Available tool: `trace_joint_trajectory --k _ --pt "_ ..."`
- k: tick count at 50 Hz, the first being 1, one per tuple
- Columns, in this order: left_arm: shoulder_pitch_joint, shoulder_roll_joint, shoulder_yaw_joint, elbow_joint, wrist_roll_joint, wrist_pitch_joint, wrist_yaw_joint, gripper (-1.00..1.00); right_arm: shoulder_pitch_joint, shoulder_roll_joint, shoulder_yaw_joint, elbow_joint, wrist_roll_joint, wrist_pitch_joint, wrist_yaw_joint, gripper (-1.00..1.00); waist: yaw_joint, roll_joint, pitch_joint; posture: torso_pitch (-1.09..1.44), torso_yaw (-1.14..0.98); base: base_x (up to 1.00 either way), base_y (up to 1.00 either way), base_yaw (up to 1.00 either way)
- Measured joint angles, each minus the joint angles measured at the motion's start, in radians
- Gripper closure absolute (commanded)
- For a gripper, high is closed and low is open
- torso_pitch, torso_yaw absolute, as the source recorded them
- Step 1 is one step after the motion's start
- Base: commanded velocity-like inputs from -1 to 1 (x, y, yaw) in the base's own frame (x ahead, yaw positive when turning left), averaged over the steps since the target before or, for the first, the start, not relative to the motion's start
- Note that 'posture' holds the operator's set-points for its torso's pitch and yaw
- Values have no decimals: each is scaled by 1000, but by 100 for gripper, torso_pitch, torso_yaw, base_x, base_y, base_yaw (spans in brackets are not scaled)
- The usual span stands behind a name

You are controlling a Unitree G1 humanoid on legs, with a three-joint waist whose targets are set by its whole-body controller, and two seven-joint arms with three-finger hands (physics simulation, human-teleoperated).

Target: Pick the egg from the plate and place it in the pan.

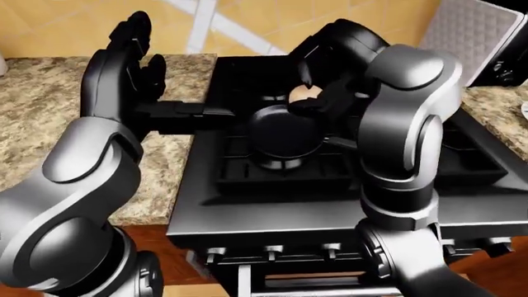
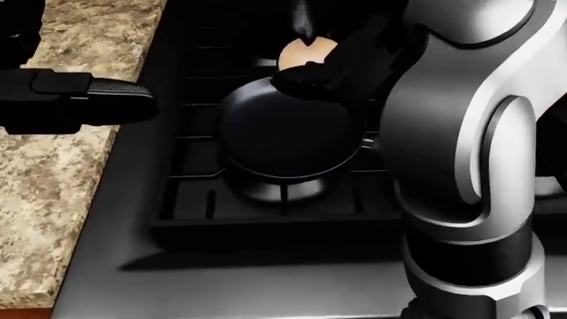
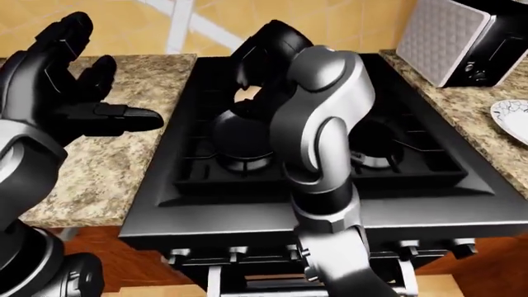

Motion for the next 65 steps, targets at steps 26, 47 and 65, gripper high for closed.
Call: trace_joint_trajectory --k 26,47,65 --pt "-20 -7 -15 -7 -14 1 -8 -100 -29 1 -13 0 4 3 -43 100 5 -13 -20 0 0 0 -3 0" --pt "-20 5 5 1 -19 8 -5 -100 -90 72 85 53 75 -2 -123 100 -3 -30 -22 0 0 0 0 0" --pt "-35 3 8 -5 -49 20 21 -100 13 128 45 62 -70 -114 -39 100 -6 -18 -23 0 0 0 0 0"
